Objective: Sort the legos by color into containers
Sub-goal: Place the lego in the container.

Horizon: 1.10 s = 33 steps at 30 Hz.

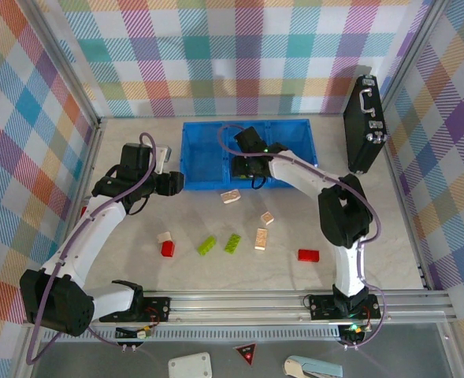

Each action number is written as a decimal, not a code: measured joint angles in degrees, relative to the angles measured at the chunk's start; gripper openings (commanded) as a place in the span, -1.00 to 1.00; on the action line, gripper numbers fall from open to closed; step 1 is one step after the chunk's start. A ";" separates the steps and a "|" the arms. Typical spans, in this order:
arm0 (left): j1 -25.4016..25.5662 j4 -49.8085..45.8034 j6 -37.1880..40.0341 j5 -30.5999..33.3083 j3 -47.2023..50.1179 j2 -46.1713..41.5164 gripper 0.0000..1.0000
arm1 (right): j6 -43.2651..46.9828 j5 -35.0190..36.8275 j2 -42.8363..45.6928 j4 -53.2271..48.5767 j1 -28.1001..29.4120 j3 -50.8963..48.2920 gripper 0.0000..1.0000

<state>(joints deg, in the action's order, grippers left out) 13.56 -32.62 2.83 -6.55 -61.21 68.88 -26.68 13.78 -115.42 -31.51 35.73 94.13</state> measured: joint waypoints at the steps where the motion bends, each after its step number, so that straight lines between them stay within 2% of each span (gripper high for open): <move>1: 0.00 0.00 0.00 0.00 0.00 0.02 0.36 | 0.20 -0.20 -1.09 -0.24 -0.33 1.07 0.33; 18: 0.00 0.00 0.00 -0.04 0.00 0.37 0.35 | 2.38 -3.76 -15.56 -3.30 -3.48 15.15 0.34; 33: 0.00 -0.02 0.00 0.00 0.00 0.85 0.36 | 2.32 -4.83 -16.44 -4.90 -3.48 16.24 0.49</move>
<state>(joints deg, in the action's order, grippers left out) 13.56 -32.64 2.83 -6.55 -61.21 69.73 -24.36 8.95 -131.85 -36.40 32.25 110.37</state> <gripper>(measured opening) 0.678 0.741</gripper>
